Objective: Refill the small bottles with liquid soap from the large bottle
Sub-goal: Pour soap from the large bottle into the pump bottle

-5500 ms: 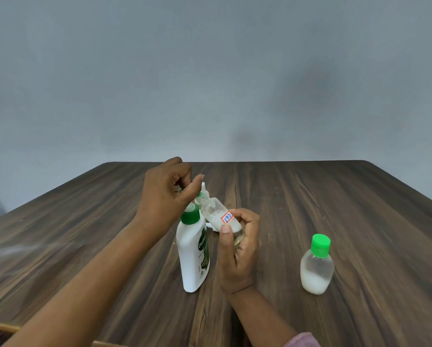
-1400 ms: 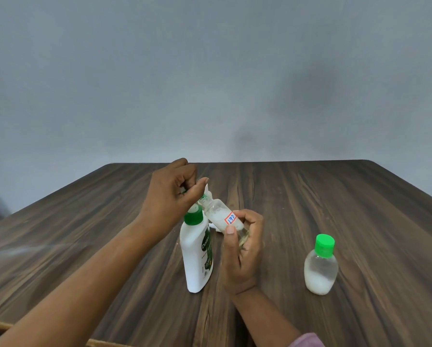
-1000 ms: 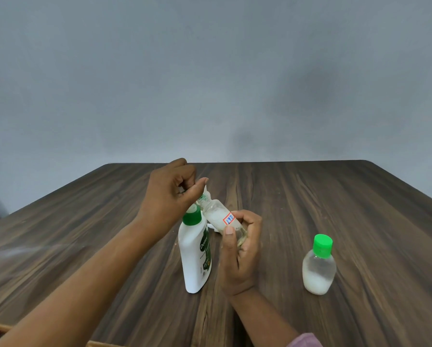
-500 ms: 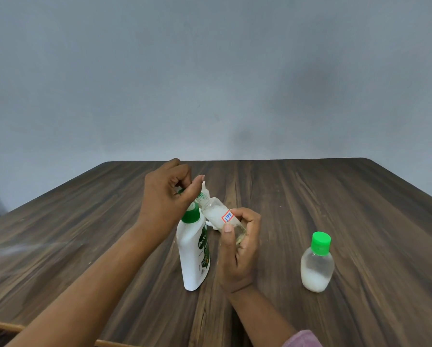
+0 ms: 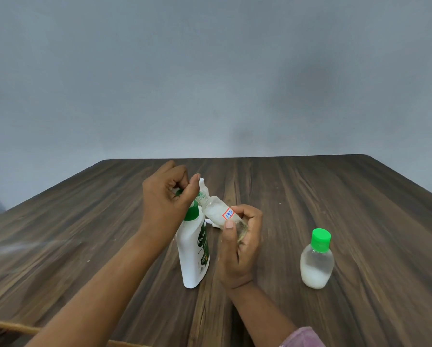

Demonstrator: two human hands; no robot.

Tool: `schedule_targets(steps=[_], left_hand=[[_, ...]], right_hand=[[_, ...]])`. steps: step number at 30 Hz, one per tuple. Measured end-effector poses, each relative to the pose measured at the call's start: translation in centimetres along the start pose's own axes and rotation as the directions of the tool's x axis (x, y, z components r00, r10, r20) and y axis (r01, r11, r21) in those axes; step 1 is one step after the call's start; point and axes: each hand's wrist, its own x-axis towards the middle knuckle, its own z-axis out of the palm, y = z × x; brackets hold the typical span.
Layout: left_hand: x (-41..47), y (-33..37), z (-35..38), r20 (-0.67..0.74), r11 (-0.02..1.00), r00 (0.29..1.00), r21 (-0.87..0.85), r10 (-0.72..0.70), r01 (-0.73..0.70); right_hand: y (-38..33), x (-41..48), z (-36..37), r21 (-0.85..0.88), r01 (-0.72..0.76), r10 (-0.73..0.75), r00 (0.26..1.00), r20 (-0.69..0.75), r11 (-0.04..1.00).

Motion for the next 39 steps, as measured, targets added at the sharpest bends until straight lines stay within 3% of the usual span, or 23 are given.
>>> schedule_targets(steps=[6, 15, 23, 32, 39], left_hand=[[1.4, 0.3, -0.8, 0.103, 0.996, 0.993, 0.049, 0.063, -0.068], [-0.3, -0.6, 0.0, -0.012, 0.995, 1.000, -0.094, -0.024, 0.023], [1.4, -0.1, -0.9, 0.106, 0.998, 0.992, -0.011, 0.068, -0.067], [-0.1, -0.4, -0.1, 0.020, 0.999, 1.000, -0.035, 0.023, -0.022], [1.6, -0.1, -1.0, 0.119, 0.995, 0.988, -0.008, 0.099, -0.099]], right_hand=[[-0.2, 0.0, 0.0, -0.013, 0.015, -0.015, 0.999, 0.036, 1.000], [-0.1, -0.1, 0.0, 0.007, 0.001, 0.000, 1.000, -0.005, 1.000], [-0.1, 0.0, 0.0, -0.013, 0.008, -0.007, 0.999, 0.046, 1.000], [0.1, -0.1, 0.0, -0.006, -0.020, 0.020, 1.000, -0.021, 1.000], [-0.3, 0.0, 0.1, 0.005, 0.003, -0.004, 0.999, 0.045, 1.000]])
